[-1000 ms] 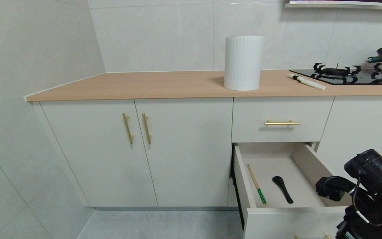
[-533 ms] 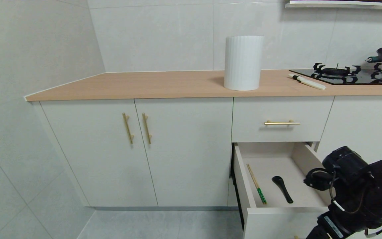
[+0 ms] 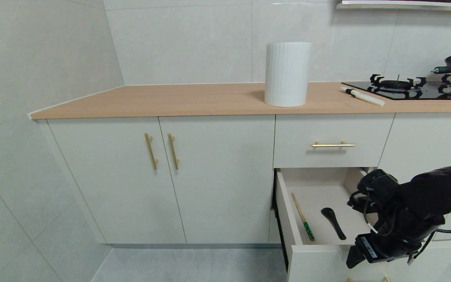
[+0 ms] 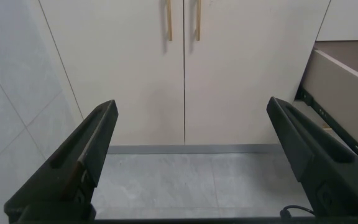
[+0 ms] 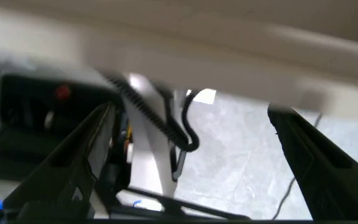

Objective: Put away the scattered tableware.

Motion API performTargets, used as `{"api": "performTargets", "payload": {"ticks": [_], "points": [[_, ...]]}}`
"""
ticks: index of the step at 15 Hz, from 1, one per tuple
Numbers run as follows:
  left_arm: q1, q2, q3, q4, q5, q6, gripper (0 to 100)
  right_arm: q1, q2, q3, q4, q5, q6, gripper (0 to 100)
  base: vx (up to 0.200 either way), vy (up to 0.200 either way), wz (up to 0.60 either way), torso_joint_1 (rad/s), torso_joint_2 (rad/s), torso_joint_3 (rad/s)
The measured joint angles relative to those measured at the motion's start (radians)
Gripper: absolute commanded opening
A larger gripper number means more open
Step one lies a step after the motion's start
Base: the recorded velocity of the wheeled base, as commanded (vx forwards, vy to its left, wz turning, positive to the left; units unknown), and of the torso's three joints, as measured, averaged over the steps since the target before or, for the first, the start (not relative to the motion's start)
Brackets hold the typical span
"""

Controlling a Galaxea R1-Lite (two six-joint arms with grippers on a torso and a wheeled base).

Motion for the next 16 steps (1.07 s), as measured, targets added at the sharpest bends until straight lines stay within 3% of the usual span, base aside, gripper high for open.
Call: {"api": "performTargets", "payload": {"ticks": [16], "points": [[0.000,0.000,0.000,0.000,0.000,0.000,100,-0.076,0.189,-0.077,-0.506,-0.020,0.113,100,0.000,0.000,0.00,0.000,0.00,0.000]]}}
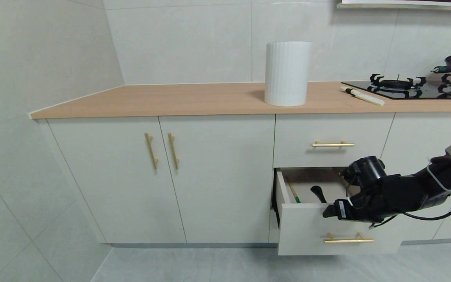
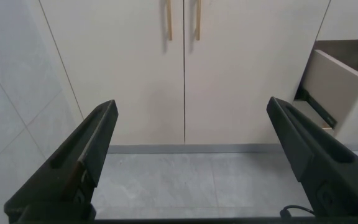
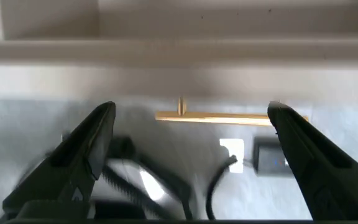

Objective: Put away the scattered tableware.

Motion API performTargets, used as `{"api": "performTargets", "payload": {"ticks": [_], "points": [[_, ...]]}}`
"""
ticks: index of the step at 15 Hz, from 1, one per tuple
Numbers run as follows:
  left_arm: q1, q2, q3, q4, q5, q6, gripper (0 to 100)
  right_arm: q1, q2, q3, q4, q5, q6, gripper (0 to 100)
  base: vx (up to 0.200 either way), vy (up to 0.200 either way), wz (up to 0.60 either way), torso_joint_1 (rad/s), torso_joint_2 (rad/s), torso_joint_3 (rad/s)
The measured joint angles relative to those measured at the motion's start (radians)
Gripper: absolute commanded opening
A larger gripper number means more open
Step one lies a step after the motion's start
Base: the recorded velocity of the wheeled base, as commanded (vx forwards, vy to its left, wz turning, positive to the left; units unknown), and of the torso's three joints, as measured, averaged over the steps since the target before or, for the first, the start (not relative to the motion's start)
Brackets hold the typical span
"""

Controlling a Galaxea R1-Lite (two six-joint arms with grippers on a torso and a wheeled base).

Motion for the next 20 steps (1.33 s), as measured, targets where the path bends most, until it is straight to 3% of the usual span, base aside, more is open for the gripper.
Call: {"api": "performTargets", "payload": {"ticks": [8,20], "points": [[0.000,0.000,0.000,0.000,0.000,0.000,100,-0.004,0.131,-0.091,-0.202,-0.088,0.180,100,0.000,0.000,0.00,0.000,0.00,0.000],[0.000,0.000,0.000,0.000,0.000,0.000,100,-0.040,0.295,-0.308,-0.209,-0.200,0.393,100,0.000,0.000,0.00,0.000,0.00,0.000]]}}
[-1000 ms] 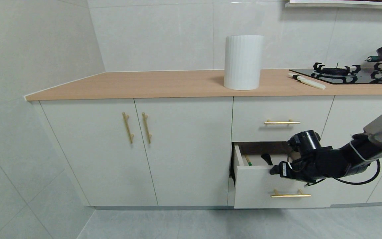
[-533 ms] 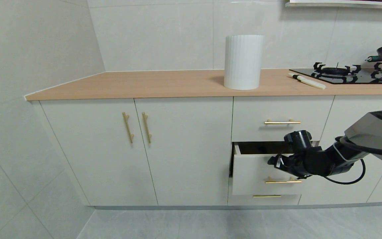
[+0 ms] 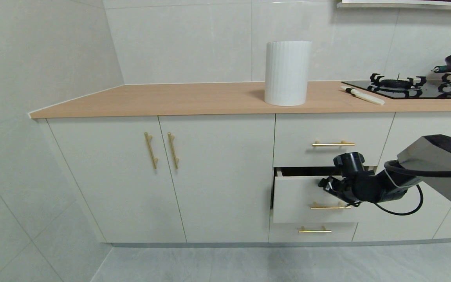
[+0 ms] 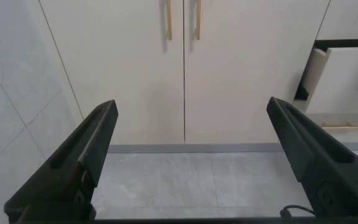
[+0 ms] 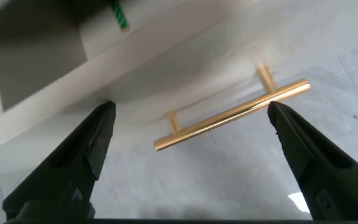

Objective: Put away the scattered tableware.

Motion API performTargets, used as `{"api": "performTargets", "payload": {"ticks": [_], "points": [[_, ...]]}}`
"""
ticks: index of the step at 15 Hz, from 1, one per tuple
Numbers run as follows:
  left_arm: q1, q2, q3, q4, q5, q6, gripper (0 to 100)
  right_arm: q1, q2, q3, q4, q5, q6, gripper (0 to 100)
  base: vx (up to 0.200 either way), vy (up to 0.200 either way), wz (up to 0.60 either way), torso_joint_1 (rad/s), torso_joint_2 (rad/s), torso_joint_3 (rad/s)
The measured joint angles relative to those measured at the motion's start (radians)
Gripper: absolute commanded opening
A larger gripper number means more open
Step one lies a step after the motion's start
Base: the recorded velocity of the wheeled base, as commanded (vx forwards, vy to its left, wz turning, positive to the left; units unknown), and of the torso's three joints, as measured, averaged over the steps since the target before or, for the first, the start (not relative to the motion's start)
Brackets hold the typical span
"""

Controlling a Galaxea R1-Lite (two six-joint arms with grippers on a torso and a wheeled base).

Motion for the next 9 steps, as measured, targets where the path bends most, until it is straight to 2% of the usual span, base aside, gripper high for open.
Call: {"api": "performTargets", "payload": {"ticks": [9], "points": [[0.000,0.000,0.000,0.000,0.000,0.000,100,-0.045,0.060,-0.124,0.005,-0.019,0.099,100,0.000,0.000,0.00,0.000,0.00,0.000]]}}
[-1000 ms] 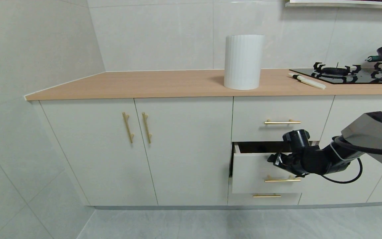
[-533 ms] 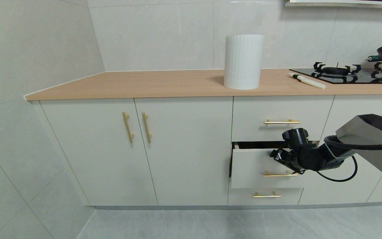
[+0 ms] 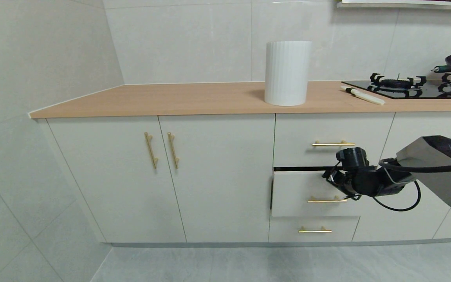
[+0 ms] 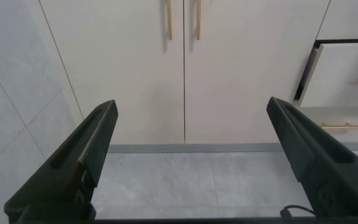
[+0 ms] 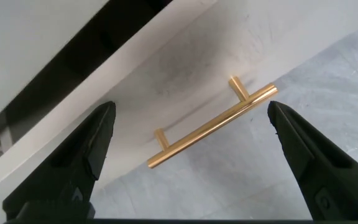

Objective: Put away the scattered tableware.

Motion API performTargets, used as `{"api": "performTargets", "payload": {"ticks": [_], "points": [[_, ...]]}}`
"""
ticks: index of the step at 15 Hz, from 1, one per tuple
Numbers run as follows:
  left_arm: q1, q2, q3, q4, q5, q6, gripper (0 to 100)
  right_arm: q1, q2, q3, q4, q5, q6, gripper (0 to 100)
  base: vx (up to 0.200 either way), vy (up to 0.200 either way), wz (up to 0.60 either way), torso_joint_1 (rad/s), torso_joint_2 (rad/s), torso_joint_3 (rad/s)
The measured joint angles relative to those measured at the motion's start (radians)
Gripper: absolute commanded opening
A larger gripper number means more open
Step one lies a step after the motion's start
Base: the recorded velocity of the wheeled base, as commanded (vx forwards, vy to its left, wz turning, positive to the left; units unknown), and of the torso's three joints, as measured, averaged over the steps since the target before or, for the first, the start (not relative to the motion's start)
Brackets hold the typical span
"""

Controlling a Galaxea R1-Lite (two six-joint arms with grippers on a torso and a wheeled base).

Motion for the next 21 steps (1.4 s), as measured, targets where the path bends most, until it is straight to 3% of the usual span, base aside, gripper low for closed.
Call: {"api": "performTargets", "payload": {"ticks": [11,21], "points": [[0.000,0.000,0.000,0.000,0.000,0.000,100,-0.032,0.082,-0.106,0.000,-0.103,0.016,100,0.000,0.000,0.00,0.000,0.00,0.000],[0.000,0.000,0.000,0.000,0.000,0.000,100,-0.045,0.126,-0.187,0.007,-0.110,0.047,100,0.000,0.000,0.00,0.000,0.00,0.000]]}}
